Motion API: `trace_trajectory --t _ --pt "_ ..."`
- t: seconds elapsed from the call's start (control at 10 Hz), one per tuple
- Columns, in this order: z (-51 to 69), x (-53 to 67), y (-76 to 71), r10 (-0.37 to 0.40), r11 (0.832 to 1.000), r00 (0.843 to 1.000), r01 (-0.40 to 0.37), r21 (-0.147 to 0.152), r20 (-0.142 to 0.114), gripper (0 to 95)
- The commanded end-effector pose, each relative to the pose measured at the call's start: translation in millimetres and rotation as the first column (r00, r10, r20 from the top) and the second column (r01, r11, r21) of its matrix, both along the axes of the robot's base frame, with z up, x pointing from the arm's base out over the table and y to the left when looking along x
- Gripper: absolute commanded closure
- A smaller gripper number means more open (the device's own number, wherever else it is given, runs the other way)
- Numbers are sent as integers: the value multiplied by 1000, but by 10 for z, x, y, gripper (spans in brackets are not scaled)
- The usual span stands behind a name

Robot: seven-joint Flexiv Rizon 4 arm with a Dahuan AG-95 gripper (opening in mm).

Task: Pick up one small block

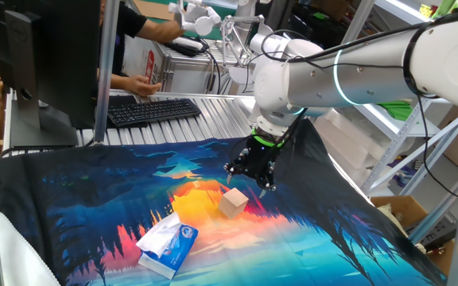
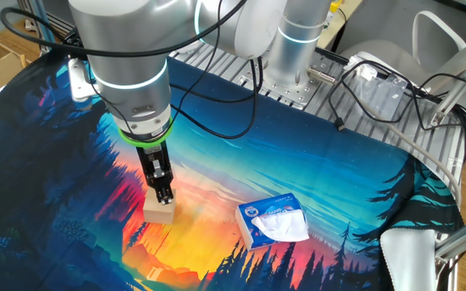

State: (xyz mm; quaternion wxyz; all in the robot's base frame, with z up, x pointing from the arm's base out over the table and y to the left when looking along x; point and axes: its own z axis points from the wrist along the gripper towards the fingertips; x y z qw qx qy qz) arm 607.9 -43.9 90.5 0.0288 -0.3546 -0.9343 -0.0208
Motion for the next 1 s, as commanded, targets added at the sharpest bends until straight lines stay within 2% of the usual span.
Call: trace_trajectory --t 0.1,0.7,1.0 --pt "2 -1 1 4 1000 1000 -4 2 0 0" --pt "-14 10 11 0 1000 1000 0 1 -3 0" --pt "-122 76 75 -17 1000 1000 17 -11 -1 0"
